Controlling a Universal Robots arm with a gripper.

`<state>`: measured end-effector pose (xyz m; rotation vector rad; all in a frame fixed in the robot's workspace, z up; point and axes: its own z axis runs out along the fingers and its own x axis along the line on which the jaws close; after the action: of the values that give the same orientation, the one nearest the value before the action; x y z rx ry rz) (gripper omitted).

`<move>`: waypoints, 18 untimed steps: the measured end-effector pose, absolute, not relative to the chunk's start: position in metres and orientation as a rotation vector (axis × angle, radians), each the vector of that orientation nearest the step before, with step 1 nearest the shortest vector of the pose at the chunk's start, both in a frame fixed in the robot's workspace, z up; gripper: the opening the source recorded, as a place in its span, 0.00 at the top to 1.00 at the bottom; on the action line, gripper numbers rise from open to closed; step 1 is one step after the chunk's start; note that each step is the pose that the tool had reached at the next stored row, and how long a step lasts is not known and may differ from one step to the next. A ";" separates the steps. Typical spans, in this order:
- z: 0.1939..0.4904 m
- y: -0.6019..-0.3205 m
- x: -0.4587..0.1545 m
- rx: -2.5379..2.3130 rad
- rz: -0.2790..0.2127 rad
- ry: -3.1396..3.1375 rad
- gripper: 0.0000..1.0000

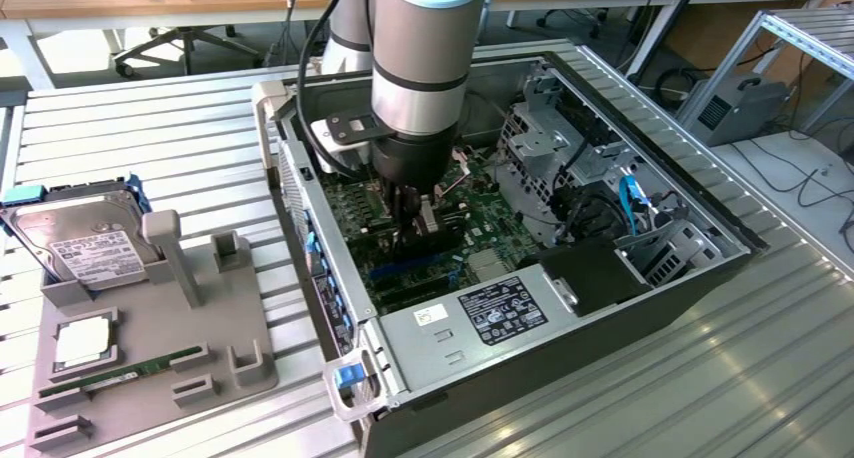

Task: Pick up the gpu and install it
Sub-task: 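Insert the gpu into the slot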

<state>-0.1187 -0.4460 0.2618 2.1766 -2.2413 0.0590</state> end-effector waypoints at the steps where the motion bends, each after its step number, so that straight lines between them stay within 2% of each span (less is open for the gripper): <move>1: 0.262 -0.446 -0.119 2.176 0.059 -2.241 0.73; 18: 0.262 -0.448 -0.119 2.168 0.059 -2.249 0.73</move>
<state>-0.1187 -0.4478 0.2618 2.1684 -2.2489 0.0589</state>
